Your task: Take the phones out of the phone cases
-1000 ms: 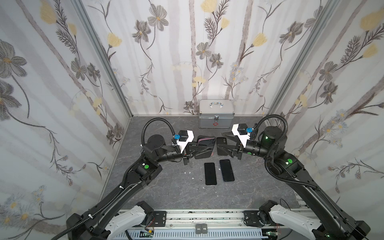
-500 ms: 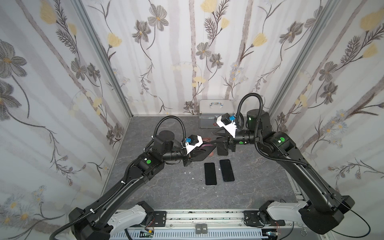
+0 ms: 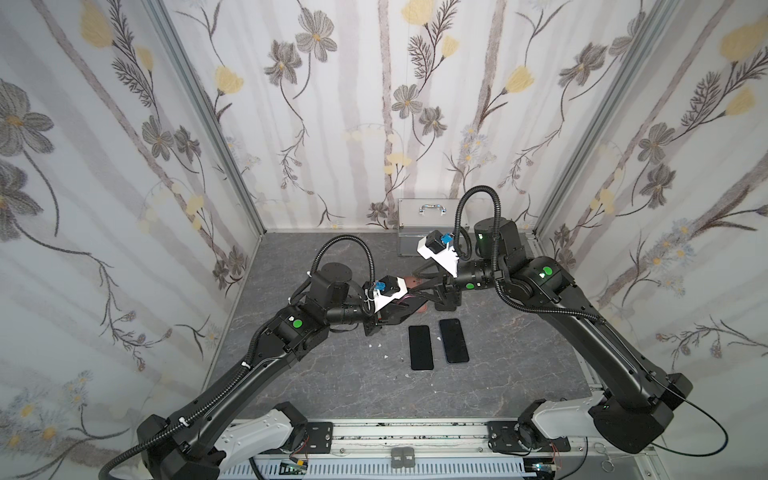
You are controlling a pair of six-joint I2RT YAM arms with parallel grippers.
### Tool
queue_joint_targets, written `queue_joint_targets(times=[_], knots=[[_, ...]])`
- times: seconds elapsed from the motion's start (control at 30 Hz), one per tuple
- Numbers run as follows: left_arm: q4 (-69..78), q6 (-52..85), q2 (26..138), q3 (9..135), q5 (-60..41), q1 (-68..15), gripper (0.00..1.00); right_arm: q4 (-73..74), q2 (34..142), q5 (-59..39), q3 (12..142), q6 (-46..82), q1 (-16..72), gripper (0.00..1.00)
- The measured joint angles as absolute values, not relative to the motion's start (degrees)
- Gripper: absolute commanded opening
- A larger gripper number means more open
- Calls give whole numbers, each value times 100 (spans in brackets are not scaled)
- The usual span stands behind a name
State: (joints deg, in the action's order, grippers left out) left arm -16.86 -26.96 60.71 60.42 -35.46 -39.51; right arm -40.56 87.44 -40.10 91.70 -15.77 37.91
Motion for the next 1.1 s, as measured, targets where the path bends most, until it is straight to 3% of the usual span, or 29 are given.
queue_joint_targets(times=[0.77, 1.1], knots=[[-2016, -2860, 5961, 6042, -3061, -4001, 0, -4425, 9244, -3977, 9406, -1702, 3841, 33], [-2163, -2862, 5948, 6042, -2928, -4012, 0, -4506, 9327, -4104, 9406, -1653, 3857, 14]])
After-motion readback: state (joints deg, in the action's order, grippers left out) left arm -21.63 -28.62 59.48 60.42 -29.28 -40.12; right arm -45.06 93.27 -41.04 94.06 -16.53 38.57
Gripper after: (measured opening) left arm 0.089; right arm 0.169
